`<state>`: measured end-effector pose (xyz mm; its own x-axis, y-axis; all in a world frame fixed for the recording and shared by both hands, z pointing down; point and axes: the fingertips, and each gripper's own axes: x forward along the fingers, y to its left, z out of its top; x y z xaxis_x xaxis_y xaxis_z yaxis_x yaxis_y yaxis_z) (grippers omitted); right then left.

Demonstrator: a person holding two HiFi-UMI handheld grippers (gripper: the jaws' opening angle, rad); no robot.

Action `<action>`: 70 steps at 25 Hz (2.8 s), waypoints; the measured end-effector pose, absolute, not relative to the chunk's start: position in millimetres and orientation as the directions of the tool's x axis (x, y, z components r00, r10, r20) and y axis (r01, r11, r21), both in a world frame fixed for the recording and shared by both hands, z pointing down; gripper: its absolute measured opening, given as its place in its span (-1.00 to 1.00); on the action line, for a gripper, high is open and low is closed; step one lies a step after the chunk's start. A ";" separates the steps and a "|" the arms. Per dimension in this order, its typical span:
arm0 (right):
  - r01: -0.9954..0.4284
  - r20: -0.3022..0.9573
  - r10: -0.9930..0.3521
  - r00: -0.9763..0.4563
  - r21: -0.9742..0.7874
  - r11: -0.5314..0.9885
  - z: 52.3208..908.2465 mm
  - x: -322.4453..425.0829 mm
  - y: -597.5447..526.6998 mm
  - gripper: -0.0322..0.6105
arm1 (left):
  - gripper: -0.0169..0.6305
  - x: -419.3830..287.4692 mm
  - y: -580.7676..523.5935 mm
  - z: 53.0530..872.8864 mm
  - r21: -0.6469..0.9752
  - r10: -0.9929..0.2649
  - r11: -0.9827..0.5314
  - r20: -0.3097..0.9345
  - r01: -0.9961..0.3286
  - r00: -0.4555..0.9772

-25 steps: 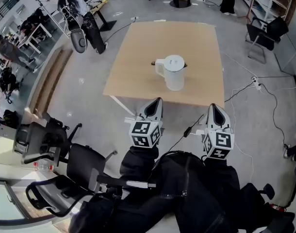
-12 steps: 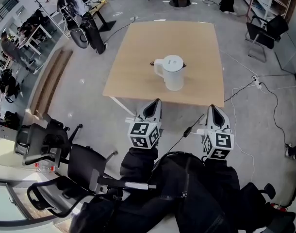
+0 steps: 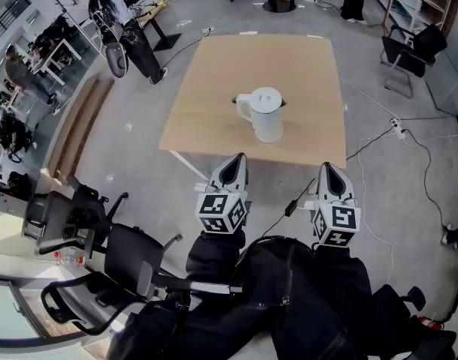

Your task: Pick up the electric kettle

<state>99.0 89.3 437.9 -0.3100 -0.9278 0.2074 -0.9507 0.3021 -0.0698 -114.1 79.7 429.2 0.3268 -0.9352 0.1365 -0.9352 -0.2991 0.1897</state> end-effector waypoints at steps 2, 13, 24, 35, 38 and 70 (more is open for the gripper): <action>-0.949 0.212 -0.925 -0.314 -0.070 0.306 439.5 101.2 89.1 -0.89 | -0.97 -111.7 80.2 430.4 0.195 -0.935 -0.297 0.139 -0.935 0.326; -0.935 0.237 -0.905 -0.354 -0.075 0.346 449.3 114.5 88.7 -0.89 | -0.97 -80.0 87.1 444.3 0.220 -0.916 -0.322 0.174 -0.921 0.361; -0.921 0.275 -0.880 -0.388 -0.092 0.378 470.8 141.9 93.6 -0.89 | -0.97 -49.2 94.3 469.7 0.266 -0.902 -0.303 0.230 -0.915 0.366; -0.916 0.285 -0.871 -0.400 -0.095 0.390 476.4 143.1 81.1 -0.89 | -0.97 -48.8 79.4 472.9 0.273 -0.902 -0.297 0.234 -0.915 0.362; -0.919 0.288 -0.873 -0.393 -0.094 0.383 478.3 140.3 69.3 -0.89 | -0.97 -51.0 65.6 472.6 0.270 -0.901 -0.307 0.227 -0.913 0.370; -0.935 0.304 -0.885 -0.352 -0.074 0.346 471.1 24.1 -138.6 -0.89 | -0.97 -165.4 -146.6 471.3 0.266 -0.889 -0.328 0.236 -0.906 0.392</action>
<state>24.1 -138.6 471.1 -0.3518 -0.8855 0.3036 -0.9352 0.3462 -0.0740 -165.4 -146.6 471.3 0.3916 -0.8894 0.2359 -0.9062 -0.3283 0.2665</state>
